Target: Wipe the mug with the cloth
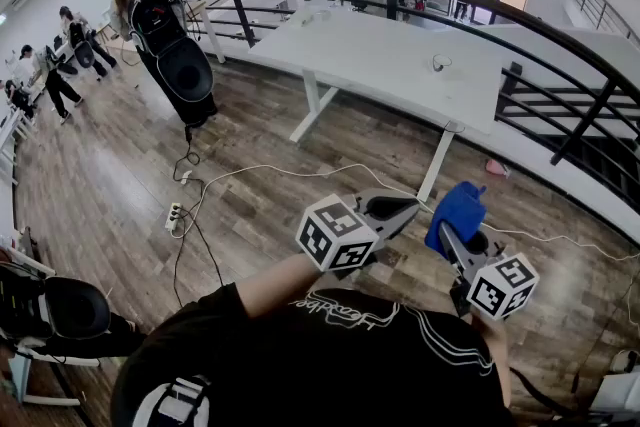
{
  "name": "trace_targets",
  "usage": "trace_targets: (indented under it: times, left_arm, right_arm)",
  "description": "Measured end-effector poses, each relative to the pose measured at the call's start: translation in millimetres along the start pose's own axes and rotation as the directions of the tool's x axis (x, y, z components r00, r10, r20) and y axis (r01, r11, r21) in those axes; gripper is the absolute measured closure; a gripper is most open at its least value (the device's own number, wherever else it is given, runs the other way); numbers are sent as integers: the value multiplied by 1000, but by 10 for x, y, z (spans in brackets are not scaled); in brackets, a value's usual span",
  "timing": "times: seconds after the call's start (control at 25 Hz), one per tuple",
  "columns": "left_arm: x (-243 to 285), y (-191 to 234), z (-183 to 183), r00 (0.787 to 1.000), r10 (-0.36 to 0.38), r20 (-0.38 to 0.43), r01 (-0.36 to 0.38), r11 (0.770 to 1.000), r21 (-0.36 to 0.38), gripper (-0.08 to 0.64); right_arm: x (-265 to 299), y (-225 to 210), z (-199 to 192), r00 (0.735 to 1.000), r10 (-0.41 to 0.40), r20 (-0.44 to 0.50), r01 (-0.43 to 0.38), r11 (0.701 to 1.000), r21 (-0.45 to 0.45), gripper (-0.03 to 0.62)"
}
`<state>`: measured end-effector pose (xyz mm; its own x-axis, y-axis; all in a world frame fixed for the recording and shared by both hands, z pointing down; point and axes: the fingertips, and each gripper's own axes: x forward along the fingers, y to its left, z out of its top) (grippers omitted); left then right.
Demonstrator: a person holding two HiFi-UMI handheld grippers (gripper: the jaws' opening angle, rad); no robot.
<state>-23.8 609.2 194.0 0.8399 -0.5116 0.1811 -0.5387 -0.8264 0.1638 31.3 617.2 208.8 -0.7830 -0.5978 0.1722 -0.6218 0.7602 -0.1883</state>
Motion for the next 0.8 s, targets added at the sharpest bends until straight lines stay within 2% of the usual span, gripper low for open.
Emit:
trace_targets:
  times: [0.4,0.6,0.8]
  left_arm:
    - [16,-65,45,1000,15,-4,-15,1000,12,554]
    - [51,-90,68,1000,6,4,-6,1000,11,554]
    - [153,-112,90,1000,-3,6,3,1000,8,554]
  right_arm:
    - [-99,-14,85,1000,0,26,0,1000,-19,541]
    - [-163,-20,158,997,23,77,-27,999,46,541]
    - [-228,-117,174,996,14,83,-19,998,61,541]
